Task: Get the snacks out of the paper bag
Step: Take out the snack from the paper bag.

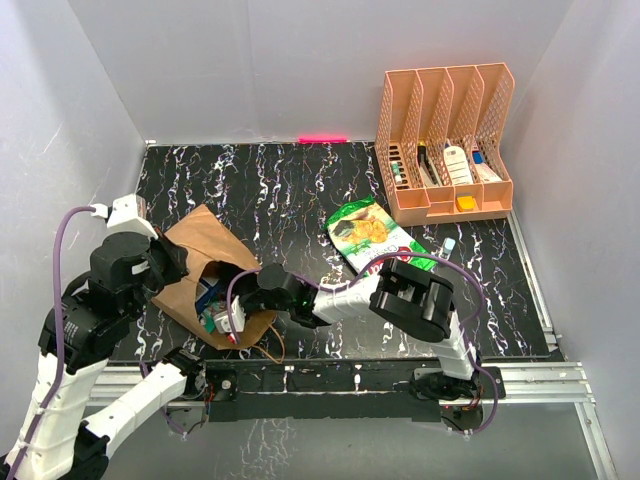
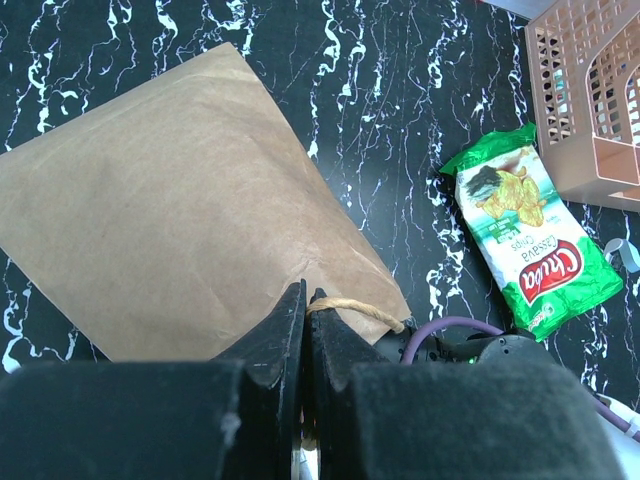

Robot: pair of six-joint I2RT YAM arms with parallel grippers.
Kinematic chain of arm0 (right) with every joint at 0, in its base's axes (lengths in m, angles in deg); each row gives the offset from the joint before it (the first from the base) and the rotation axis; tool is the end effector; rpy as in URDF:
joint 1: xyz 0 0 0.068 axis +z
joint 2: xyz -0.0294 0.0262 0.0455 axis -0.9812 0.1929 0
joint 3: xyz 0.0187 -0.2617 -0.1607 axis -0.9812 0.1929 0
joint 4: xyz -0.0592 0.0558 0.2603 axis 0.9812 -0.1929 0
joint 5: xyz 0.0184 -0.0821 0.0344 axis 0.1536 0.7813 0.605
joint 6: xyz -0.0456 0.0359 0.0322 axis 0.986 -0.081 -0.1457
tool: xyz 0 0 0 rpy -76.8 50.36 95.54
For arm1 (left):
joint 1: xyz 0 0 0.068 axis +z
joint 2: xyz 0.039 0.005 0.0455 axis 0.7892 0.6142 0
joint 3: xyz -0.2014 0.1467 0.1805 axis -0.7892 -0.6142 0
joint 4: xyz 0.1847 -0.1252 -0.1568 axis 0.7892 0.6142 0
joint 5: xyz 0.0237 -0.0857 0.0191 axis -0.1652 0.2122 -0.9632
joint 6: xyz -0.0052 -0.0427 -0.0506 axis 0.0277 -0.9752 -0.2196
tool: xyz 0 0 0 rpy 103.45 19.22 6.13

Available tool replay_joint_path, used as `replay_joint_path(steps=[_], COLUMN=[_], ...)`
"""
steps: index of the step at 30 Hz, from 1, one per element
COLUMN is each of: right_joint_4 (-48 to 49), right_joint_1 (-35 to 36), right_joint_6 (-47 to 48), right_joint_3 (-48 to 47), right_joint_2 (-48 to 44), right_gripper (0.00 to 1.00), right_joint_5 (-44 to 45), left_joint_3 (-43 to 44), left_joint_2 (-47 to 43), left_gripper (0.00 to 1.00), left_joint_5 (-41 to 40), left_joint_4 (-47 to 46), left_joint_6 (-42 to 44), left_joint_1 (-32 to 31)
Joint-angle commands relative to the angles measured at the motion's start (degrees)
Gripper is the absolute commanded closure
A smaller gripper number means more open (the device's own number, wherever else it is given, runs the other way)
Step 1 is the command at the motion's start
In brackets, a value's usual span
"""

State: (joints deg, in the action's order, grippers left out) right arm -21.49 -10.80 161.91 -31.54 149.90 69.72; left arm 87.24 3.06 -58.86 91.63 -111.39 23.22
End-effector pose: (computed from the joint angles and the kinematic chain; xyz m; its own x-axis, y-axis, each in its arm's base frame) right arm 0.1746 0.4576 0.1902 0.9101 -0.2646 -0.3190 -0.3618 -0.1315 -0.9230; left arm 0.0806 -0.0204 0.4539 -0.3544 -0.3584 -0.8637 -0.0797 0.9318 -0.3540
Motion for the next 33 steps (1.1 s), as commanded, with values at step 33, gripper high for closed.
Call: replay_joint_path(steps=[33], right_joint_4=[5.15], right_joint_1=[-2.77], right_joint_6=[-1.72], right_joint_3=[-14.55], right_joint_2=[9.12], right_gripper=[0.47], right_joint_5=[-8.33], left_joint_3=[7.65], left_joint_2=[5.08], left_gripper=[1.0], left_joint_5=[1.17], left_joint_4=[-2.58], left_joint_6=[4.43], left_joint_1=[-0.19])
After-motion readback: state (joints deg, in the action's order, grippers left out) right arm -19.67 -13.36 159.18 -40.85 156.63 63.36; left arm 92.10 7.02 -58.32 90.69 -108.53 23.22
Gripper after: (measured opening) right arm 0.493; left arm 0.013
